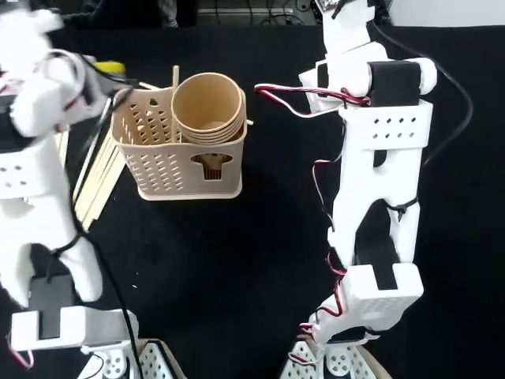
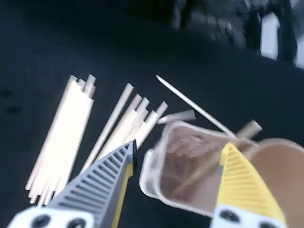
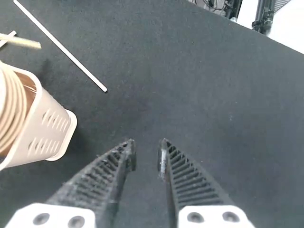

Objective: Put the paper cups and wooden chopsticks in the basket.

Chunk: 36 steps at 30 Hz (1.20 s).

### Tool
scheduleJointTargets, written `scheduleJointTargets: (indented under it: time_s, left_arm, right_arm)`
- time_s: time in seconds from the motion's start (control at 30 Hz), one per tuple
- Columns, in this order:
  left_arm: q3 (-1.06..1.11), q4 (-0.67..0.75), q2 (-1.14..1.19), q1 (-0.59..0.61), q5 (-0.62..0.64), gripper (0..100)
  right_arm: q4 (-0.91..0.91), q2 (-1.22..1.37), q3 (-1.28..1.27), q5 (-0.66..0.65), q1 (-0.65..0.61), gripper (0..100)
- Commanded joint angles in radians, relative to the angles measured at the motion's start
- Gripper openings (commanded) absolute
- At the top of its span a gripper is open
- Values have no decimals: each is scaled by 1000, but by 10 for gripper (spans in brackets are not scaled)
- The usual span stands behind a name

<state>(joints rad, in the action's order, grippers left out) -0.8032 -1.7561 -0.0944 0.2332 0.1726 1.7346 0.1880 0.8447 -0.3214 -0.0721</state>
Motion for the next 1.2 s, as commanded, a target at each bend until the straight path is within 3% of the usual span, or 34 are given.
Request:
scheduleJointTargets:
  time_s: [0.0,0.23,0.5,0.6,0.93,1.17]
  left_arm:
    - [-58,-5,-35,137,-3,284]
    - [-19,-5,-21,329,52,284]
    - [493,-5,117,453,-40,285]
    - [578,-2,247,476,-121,285]
    - [242,61,658,481,-393,284]
    - [62,57,766,519,-543,143]
  right_arm:
    - [28,-33,-2,-6,14,93]
    - [28,-31,-2,-6,9,93]
    - [29,-35,-45,-6,15,93]
    - [29,-41,-134,-6,15,93]
    - [25,-33,-346,-6,25,93]
    - [-112,-38,-590,-8,141,92]
